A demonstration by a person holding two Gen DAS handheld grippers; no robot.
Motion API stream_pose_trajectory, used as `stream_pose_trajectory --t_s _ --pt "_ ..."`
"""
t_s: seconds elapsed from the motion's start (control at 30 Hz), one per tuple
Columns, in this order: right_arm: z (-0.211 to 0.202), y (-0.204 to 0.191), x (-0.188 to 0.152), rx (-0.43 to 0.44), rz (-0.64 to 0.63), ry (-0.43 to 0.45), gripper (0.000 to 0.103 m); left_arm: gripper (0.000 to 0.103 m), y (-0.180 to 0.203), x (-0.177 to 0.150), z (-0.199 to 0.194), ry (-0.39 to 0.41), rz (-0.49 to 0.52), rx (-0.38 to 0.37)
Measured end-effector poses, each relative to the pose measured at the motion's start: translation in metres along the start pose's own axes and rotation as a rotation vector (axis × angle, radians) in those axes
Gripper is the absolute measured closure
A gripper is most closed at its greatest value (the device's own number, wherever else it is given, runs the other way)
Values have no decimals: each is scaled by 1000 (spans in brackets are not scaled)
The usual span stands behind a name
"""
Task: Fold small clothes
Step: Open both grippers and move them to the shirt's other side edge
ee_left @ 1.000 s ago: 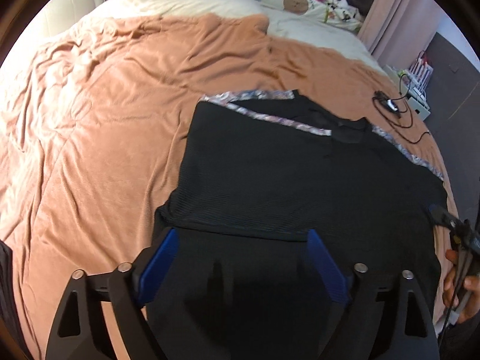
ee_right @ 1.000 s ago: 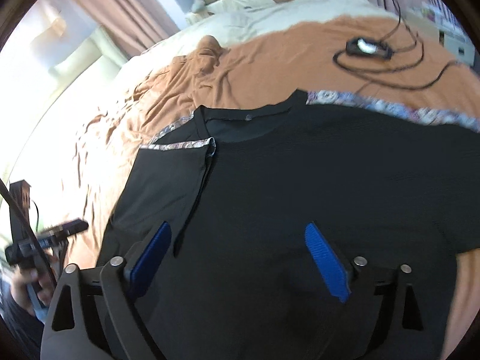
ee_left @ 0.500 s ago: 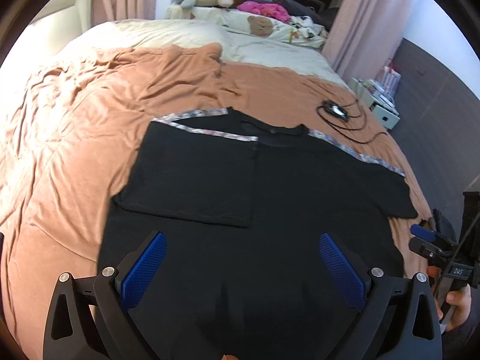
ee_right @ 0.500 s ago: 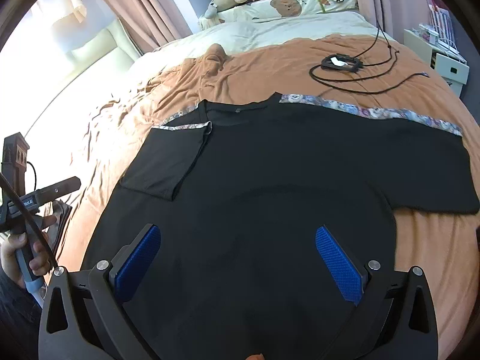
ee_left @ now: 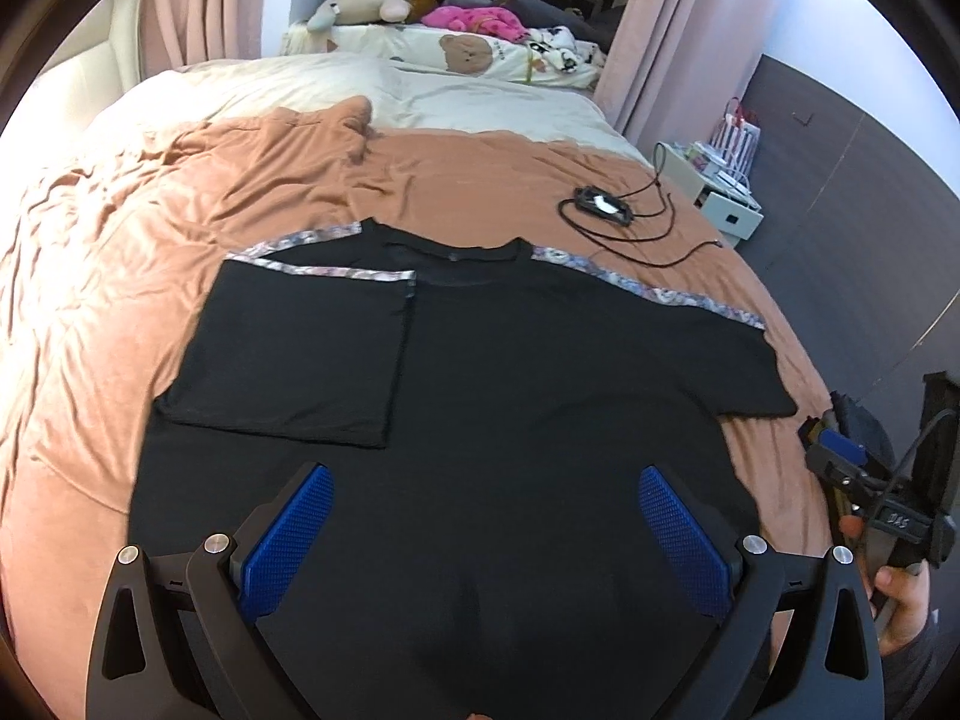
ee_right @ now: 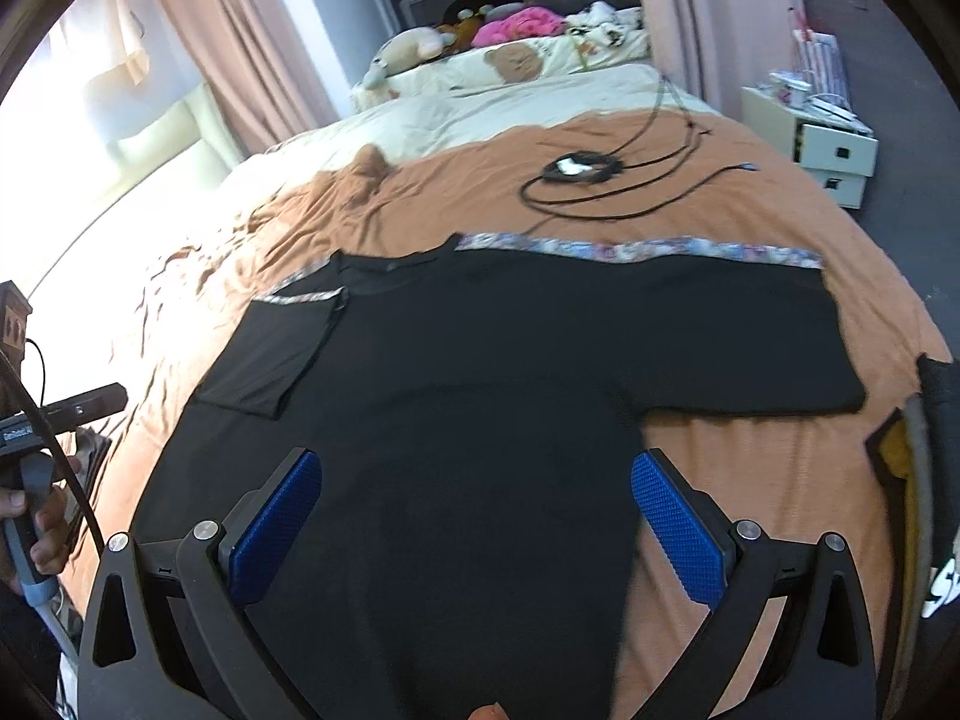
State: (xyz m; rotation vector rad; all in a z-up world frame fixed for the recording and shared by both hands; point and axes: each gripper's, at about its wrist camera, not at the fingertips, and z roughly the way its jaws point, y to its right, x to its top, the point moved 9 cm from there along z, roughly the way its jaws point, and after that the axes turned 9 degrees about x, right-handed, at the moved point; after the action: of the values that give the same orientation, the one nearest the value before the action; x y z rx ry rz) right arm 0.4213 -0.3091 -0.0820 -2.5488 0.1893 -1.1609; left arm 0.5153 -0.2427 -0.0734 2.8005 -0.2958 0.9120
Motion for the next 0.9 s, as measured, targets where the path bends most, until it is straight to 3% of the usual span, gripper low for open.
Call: stream_pose_trajectory --t_s 0.17,0.57,0.7,0.9 --pt "-6 22 -5 -44 27 14 0 1 24 5 7 15 38 23" --pt "0 87 -7 -143 147 30 8 1 78 4 53 -26 71 -53" --pt "5 107 -4 -168 190 34 8 6 91 6 73 -42 77 -66" --pt "22 125 2 -183 259 16 25 16 108 8 104 -79 69 -94"
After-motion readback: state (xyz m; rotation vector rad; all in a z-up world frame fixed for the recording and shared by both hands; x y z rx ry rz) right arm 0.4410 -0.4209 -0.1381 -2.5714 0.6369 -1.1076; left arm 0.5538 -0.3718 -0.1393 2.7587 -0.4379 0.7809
